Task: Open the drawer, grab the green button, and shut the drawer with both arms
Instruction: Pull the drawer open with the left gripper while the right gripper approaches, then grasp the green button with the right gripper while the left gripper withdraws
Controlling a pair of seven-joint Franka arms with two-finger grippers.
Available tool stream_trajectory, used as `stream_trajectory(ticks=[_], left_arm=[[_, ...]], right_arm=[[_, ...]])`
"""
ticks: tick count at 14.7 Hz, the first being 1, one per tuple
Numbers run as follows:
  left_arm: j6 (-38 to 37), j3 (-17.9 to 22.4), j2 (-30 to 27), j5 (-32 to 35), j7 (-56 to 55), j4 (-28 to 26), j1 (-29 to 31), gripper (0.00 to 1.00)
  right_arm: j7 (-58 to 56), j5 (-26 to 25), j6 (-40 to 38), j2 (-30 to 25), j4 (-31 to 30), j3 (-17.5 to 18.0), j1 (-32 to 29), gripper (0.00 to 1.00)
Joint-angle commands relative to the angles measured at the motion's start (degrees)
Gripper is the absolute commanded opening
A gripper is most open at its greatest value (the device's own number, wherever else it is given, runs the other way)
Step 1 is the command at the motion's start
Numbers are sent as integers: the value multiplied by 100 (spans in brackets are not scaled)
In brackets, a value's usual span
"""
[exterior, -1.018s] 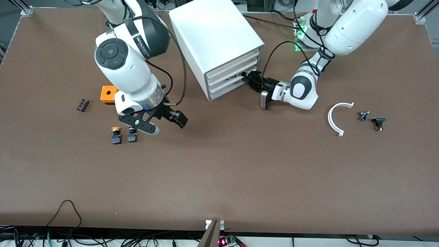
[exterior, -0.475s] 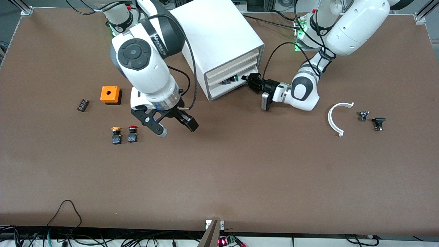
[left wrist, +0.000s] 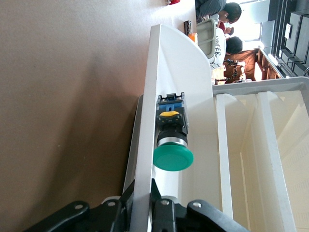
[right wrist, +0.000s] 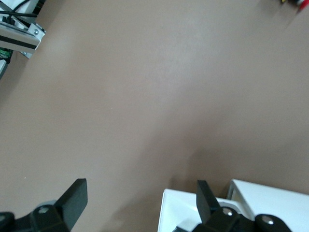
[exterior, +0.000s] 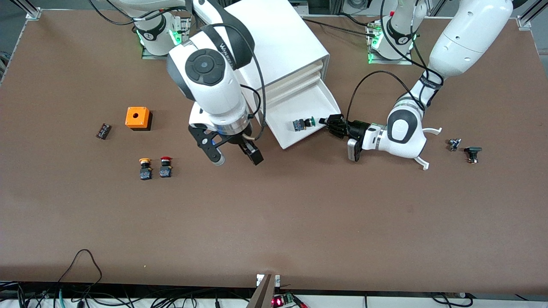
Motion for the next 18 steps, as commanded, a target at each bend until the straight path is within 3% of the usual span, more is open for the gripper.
stream_trajectory(ticks=[1,7,11,14,18], left_arm=[[98,31,-28,135,-138,161,-65,99],[-166,75,-527,335,-690,161,6,100],[-288,75,-1161,1678,-2087,467,120,100],[-543,75,-1241,2733,-2537,924,348,100],[-1674,66,-1310,3542,-3817,2012,480,100]], right_arm=[[550,-109,-64,326,446,-28,292,100],[1096,-74,32,695,465,7,828,100],[1614,-56,322,1107,456,7,1215,100],[1878,83,471,1380,430,16,1347,100],[1914,383,569,1574,412,16,1435,100]])
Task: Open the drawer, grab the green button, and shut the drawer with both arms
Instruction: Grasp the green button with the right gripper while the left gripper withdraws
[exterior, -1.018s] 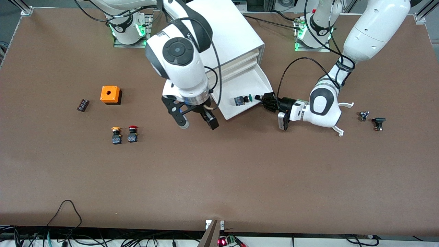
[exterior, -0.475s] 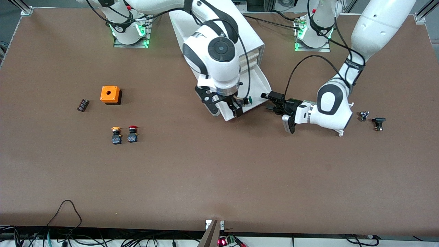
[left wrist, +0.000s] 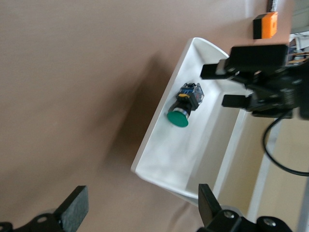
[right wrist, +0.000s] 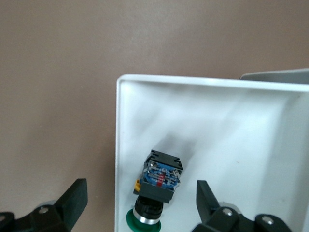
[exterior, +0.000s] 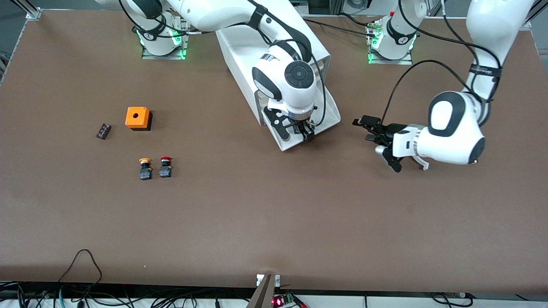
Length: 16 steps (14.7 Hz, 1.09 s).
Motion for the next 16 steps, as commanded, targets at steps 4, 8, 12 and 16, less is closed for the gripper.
stream_trajectory(ticks=[4,8,12,16], left_arm=[[-1803,-57,-168,1275,-2098,1965,4,100],[-2570,-49,-493,2232,-2311,2714,4,100],[-2588,-13,-652,2559,-2276,2715,30,100],[-2588,-13,-643,2568,-2258,2715,48,100]], right_arm=[[264,138,-19,239,132,-12,116,100],[273,147,16,283,44,-12,143,94],[238,418,25,301,35,-21,126,45],[221,587,-45,275,70,-21,99,9]])
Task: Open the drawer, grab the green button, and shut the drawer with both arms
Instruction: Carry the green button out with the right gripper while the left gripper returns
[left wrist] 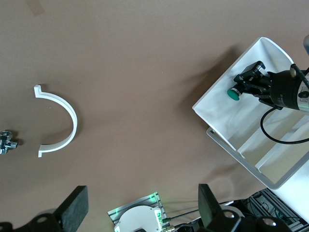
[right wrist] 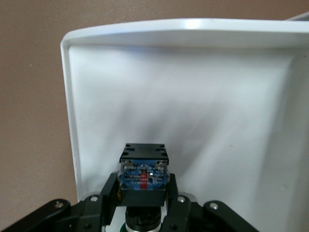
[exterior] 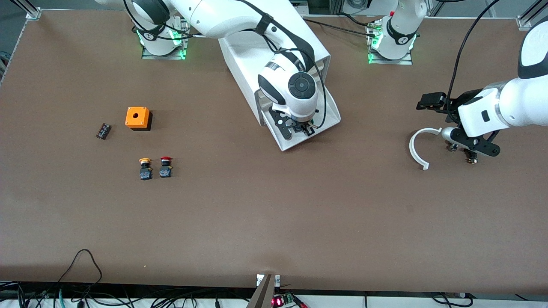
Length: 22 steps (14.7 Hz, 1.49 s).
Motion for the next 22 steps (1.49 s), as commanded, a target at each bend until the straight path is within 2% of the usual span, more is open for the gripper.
stream_trajectory(ticks=[1,5,9,11,14,17,19,22], left_arm=[[-22,-21,3,157,-25,51,9,100],[-12,-48,21,578,1,59,0,100],[-3,-48,152,772,-60,129,-9,100],[180,-39,267,851,-60,252,-87,100],[190,-30,258,877,-60,261,-52,100],[207,-30,258,895,-112,227,-35,100],[260,-39,258,886,-532,156,-70,100],[899,-180,258,878,-1823,-255,-350,100]], right_arm=[[25,102,-117,-28,87,-14,0,7],[-650,102,-652,-142,376,-5,-219,6],[-2054,76,-1022,-484,439,-32,-500,6],[-3003,59,-1267,-712,439,-93,-658,6],[-4804,23,-1900,-933,430,-67,-1202,6],[-6325,-440,-2296,-995,395,-119,-1572,7],[-7406,-889,-2463,-995,202,-198,-1810,8],[-8524,-900,-2324,-1030,-176,-576,-1951,8]])
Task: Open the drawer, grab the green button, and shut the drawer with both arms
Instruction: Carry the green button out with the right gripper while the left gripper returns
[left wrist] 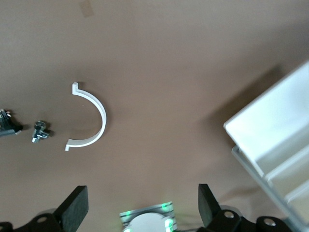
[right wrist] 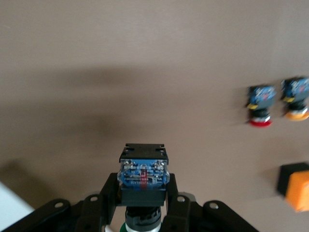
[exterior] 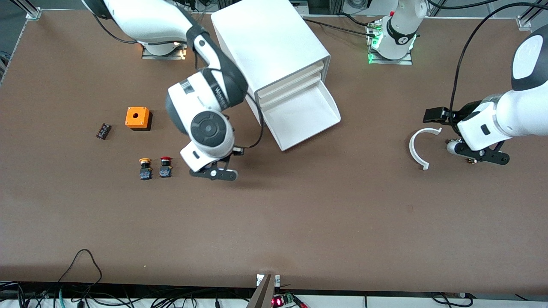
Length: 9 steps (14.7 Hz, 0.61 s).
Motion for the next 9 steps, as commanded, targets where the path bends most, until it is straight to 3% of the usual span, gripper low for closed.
stream_trajectory(ticks=[1,6,9], left_arm=[[796,-104,27,191,-1149,-498,-414,100],[3483,-95,123,209,-3101,-2079,-1065,100],[4541,-86,746,218,-4005,-2425,-1354,100]], right_arm=[[-772,-105,213,-102,-380,-158,-119,8],[-1571,-131,1959,-434,-1914,-255,-549,8],[-1986,-87,3024,-734,-2944,-272,-805,7]])
